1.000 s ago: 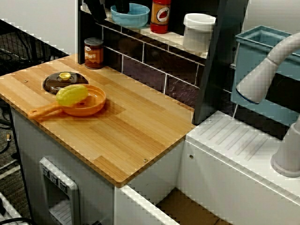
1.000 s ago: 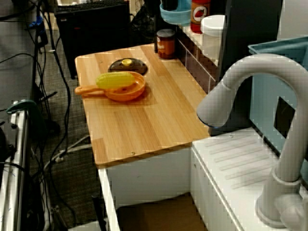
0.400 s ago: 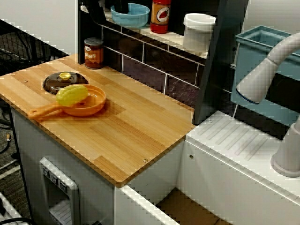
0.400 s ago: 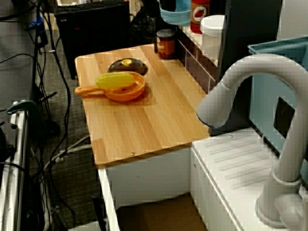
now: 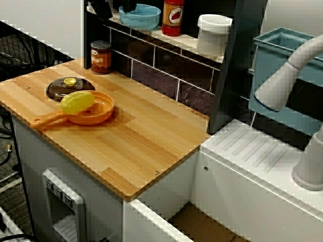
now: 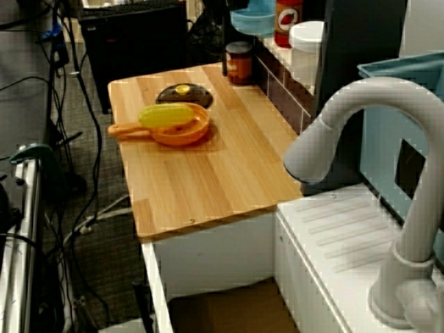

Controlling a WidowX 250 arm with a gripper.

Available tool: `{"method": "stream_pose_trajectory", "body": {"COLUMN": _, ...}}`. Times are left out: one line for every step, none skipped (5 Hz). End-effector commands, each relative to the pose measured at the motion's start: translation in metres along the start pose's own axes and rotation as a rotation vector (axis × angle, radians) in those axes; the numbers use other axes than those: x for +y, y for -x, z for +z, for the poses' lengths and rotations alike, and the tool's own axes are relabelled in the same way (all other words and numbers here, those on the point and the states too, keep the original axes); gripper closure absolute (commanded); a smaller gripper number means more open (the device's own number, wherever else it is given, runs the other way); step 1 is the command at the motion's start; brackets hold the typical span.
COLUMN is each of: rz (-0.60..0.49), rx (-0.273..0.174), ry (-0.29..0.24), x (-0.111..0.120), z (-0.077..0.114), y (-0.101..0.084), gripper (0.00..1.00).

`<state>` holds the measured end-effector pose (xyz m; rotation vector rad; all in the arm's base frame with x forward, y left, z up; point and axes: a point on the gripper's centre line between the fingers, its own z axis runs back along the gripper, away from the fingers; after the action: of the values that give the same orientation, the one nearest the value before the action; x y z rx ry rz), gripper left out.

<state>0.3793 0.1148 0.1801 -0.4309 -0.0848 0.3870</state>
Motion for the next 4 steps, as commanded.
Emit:
{"method": "stream_pose_trajectory", "body": {"rz": -0.053, "rx": -0.098, "ry": 0.019, "x": -0.014, "z": 0.049, "y": 0.016, "gripper": 0.00}}
{"method": "stream_pose_trajectory", "body": {"rz": -0.069, "rx": -0.113, "ry": 0.028, "x": -0.014, "z": 0.058, "y": 0.025, "gripper": 0.00}}
{"method": "stream_pose_trajectory", "body": {"rz": -0.086, "rx": -0.125, "ry": 0.006, "x": -0.008, "z": 0.048, "y": 0.031, "gripper": 0.00}}
{"method": "stream_pose_trajectory", "body": {"rz": -0.106, "rx": -0.145, "ry": -0.042, "x": -0.008, "z": 0.029, "y": 0.039, "gripper": 0.00}}
